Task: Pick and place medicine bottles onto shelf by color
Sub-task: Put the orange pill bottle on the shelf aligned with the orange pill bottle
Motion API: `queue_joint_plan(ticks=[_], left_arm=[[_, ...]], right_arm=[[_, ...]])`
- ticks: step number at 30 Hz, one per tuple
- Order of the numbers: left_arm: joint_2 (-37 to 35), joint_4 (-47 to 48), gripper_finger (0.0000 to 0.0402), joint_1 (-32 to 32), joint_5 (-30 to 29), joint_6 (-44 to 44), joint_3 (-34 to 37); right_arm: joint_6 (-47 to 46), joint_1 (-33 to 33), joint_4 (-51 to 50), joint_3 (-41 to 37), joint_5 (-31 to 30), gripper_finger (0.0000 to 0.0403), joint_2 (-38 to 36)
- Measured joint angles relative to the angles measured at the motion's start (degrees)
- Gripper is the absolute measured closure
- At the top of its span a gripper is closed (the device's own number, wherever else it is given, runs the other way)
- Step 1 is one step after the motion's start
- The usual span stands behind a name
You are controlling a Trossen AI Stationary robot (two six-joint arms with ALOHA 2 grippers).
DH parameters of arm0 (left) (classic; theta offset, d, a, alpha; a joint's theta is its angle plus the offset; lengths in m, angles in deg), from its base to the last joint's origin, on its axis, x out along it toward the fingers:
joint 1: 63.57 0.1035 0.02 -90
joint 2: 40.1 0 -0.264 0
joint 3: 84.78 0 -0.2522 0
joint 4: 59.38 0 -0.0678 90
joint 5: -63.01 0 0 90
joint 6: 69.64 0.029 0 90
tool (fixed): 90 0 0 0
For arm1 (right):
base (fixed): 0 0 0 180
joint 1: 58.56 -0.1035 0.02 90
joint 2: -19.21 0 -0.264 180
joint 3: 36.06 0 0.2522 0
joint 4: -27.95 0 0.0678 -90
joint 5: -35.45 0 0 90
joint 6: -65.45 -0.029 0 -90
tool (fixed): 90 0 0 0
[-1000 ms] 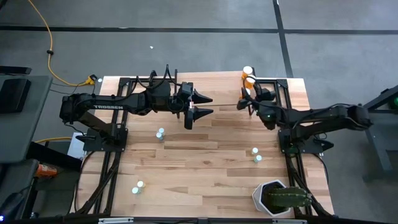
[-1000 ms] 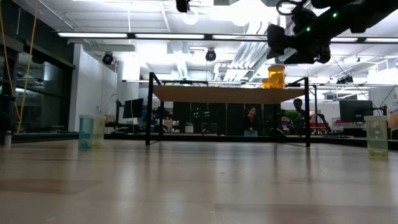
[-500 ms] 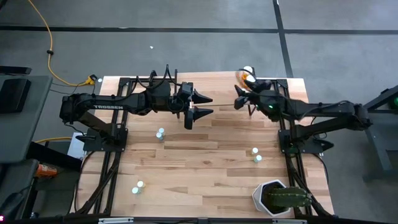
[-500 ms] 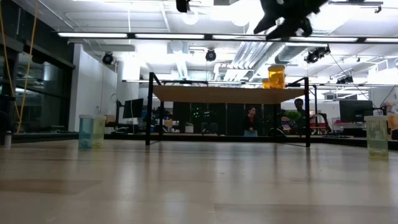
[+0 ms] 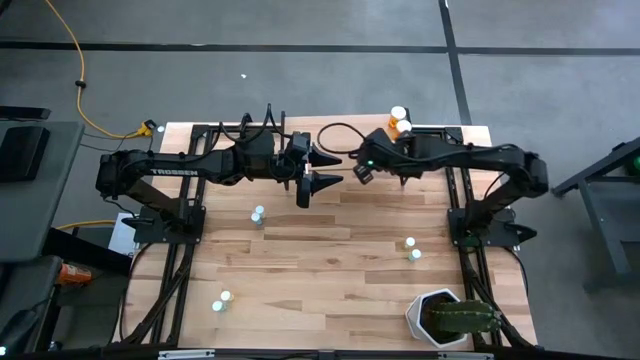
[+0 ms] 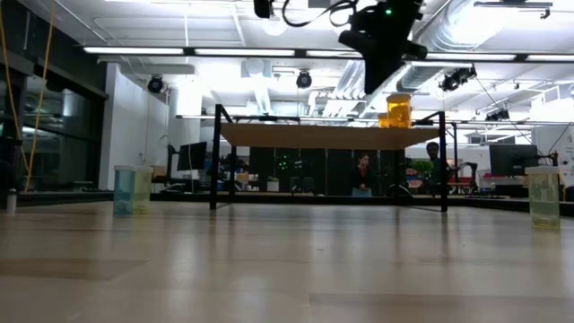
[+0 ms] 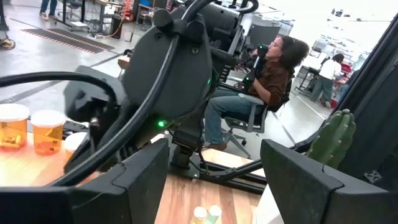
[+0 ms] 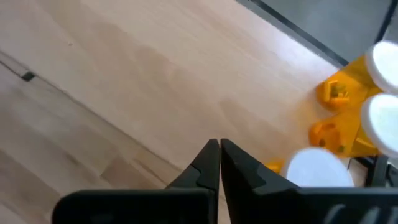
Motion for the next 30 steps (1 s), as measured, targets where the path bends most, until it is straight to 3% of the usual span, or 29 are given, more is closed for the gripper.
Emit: queue_joint_plan(ticks=[6, 16, 30], left_arm=[[0.0, 0.5, 0.0159, 0.0, 0.0, -1.1, 0.0], [0.0, 0.9, 0.0159, 0.0, 0.0, -1.1, 0.0], [0.0, 0.8, 0.0159, 0.0, 0.0, -2.6, 0.0]], right_arm=[[-1.4, 0.0, -6.3, 5.7, 1.0, 0.0401, 3.6], [-4.7, 0.6, -13.3, 7.0, 10.0, 0.0403, 4.0], [-3.9, 4.6, -14.3, 6.8, 4.3, 0.0403, 4.0]])
